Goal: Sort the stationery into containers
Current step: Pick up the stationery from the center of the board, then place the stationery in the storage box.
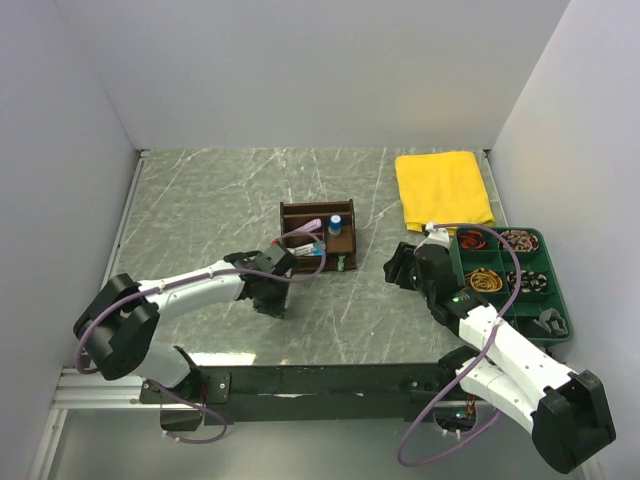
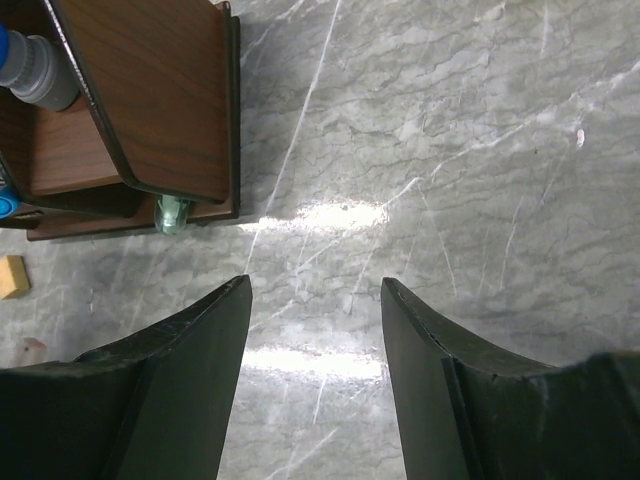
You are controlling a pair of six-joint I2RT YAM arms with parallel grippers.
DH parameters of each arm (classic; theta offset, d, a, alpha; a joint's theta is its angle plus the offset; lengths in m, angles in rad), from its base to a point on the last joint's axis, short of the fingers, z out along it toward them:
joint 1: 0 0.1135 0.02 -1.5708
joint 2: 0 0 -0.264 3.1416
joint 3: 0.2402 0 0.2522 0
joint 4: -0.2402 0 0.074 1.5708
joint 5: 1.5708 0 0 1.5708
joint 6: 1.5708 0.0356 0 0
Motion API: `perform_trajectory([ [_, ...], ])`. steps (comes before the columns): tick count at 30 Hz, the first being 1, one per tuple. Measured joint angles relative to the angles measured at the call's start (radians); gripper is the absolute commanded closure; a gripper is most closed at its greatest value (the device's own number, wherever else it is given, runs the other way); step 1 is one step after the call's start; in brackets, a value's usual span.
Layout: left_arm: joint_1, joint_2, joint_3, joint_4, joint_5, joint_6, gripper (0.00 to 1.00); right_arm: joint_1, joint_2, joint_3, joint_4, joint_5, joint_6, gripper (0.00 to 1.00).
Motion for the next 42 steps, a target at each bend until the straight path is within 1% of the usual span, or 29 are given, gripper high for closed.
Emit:
perform_trajectory([
  [4,-0.072,0.021,0.137,-0.010,0.013,0.005,0.99,-0.003,-0.008,0.001,-0.006,0.000,-0.014,0.37],
  [7,-0.083,0.078,0.275,0.008,0.002,-0.014,0.99,-0.018,-0.023,0.001,-0.014,0.003,-0.018,0.37],
  [10,-0.088,0.157,0.401,0.015,-0.038,-0.071,0.99,-0.060,-0.040,0.001,-0.020,0.003,-0.014,0.37],
  [15,-0.113,0.250,0.502,-0.002,-0.098,-0.159,0.99,-0.107,-0.067,0.003,-0.035,0.003,-0.006,0.38],
  [25,-0.167,0.340,0.597,-0.015,-0.134,-0.224,0.99,-0.114,-0.082,0.000,-0.045,-0.022,0.035,0.38],
  [33,-0.170,0.404,0.600,-0.041,-0.163,-0.273,0.99,-0.114,-0.119,-0.033,-0.047,-0.034,0.053,0.38],
  [42,-0.172,0.448,0.608,-0.056,-0.240,-0.290,0.99,-0.114,-0.122,-0.037,-0.043,-0.044,0.064,0.38],
])
